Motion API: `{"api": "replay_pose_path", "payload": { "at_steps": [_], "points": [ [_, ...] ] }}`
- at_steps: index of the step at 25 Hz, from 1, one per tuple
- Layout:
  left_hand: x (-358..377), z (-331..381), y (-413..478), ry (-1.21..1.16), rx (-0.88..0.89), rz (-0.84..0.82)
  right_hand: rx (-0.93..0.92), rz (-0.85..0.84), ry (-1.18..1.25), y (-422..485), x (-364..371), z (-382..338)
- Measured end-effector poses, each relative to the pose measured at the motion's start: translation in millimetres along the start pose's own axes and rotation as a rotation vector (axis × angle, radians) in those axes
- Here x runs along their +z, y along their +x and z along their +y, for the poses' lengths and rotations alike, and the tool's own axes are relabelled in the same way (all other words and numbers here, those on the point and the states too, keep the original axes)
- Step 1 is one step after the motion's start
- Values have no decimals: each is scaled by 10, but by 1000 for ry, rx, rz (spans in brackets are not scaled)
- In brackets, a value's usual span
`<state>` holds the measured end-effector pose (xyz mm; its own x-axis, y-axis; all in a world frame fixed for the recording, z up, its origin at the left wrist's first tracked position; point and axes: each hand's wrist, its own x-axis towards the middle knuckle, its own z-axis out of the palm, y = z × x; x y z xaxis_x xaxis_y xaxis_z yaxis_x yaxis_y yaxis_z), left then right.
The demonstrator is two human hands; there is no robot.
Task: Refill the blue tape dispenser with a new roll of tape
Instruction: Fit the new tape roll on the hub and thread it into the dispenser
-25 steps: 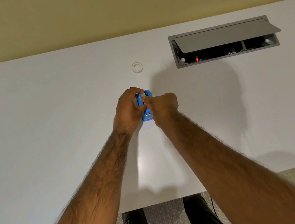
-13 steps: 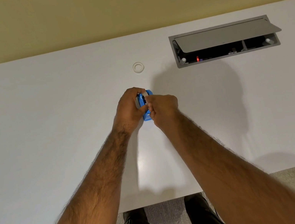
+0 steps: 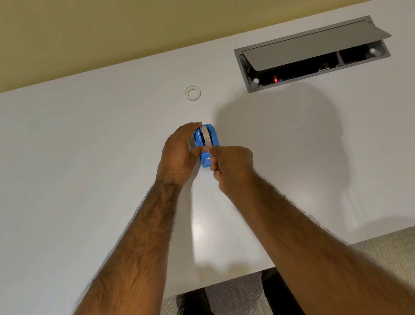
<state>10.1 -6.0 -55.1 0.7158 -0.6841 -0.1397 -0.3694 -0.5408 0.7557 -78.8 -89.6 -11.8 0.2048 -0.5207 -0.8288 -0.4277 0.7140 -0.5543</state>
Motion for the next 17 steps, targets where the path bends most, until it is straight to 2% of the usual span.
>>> {"api": "replay_pose_path", "payload": {
  "at_steps": [4, 8, 17],
  "points": [
    [7, -52, 31, 20, -16, -9, -28, -5, 27, -38, -49, 132],
    [7, -121, 50, 136, 0, -8, -66, -25, 93, -39, -88, 277],
    [9, -150, 57, 149, -5, -3, -178, -55, 104, 14, -162, 457]
  ]
}}
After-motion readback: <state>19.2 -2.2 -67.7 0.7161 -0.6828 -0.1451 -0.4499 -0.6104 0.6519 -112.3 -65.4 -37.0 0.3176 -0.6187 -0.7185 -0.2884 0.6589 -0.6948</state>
